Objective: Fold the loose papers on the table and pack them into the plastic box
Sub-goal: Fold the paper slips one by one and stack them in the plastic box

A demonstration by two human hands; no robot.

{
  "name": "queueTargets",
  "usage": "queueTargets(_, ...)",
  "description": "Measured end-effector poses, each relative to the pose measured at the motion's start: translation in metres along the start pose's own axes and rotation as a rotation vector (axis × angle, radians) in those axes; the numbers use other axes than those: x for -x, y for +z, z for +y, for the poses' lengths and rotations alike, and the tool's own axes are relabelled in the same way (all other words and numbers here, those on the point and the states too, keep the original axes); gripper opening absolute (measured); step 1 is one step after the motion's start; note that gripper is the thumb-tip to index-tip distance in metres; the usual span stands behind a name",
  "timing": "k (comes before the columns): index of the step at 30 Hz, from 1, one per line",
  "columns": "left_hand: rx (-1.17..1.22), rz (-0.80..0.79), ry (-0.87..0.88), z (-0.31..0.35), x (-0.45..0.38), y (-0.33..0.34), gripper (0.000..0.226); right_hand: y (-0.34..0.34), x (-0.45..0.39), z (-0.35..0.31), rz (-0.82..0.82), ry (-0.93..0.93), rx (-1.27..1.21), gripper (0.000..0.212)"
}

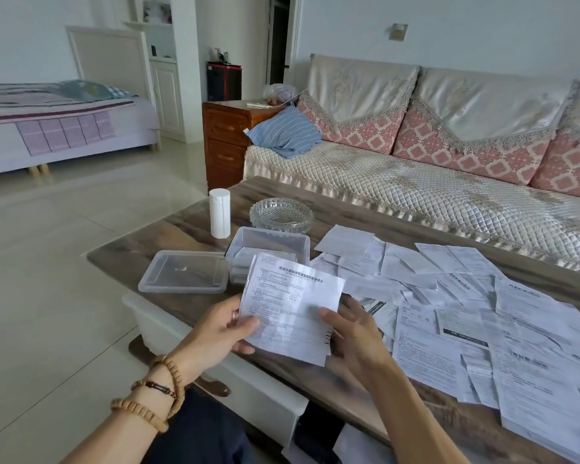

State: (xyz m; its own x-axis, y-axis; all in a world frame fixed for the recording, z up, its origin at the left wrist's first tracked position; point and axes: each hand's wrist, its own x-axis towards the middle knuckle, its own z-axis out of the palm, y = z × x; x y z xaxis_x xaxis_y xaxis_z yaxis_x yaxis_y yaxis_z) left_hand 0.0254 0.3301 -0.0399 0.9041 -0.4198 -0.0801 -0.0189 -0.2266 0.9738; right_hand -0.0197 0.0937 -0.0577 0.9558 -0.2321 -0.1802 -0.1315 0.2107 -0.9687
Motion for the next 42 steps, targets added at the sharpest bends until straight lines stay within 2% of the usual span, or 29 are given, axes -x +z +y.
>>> queueTargets(1,0.001,-0.013,0.010,0.002,-0.002,0.003,0.030,-0.004,0.001,-0.004,-0.018,0.017,-0.043,0.063)
queueTargets(5,-0.006,-0.049,0.044,0.007,-0.010,0.010,0.028,-0.015,0.001,-0.019,-0.048,0.044,-0.159,0.057)
queueTargets(10,-0.035,-0.092,0.054,0.007,-0.023,0.013,0.026,-0.026,-0.002,-0.022,-0.074,0.004,-0.102,0.045)
queueTargets(14,-0.143,-0.032,0.050,-0.002,-0.035,0.016,0.025,-0.028,-0.003,-0.020,0.047,-0.093,0.035,0.024)
queueTargets(18,-0.124,0.062,0.034,-0.002,-0.044,0.027,0.028,-0.029,-0.002,-0.026,0.069,-0.233,0.192,0.007)
queueTargets(22,0.023,0.022,0.064,0.002,-0.048,0.042,0.025,-0.032,-0.002,-0.019,0.061,-0.261,0.211,0.013)
queueTargets(28,0.027,0.069,0.045,-0.008,-0.055,0.054,0.012,-0.041,-0.010,-0.004,0.091,-0.208,0.186,0.015)
queueTargets(32,0.127,0.027,0.016,-0.007,-0.058,0.057,0.020,-0.047,-0.014,0.002,0.042,-0.169,0.232,0.024)
queueTargets(36,0.327,-0.063,-0.038,-0.008,-0.062,0.057,0.044,-0.050,-0.015,0.002,0.022,-0.153,0.202,0.028)
queueTargets(40,0.051,-0.006,-0.012,-0.009,-0.063,0.057,0.018,-0.054,-0.018,0.000,0.033,-0.123,0.146,0.020)
queueTargets(42,0.043,0.040,0.052,-0.009,-0.062,0.057,0.015,-0.055,-0.019,-0.001,0.025,-0.127,0.099,0.019)
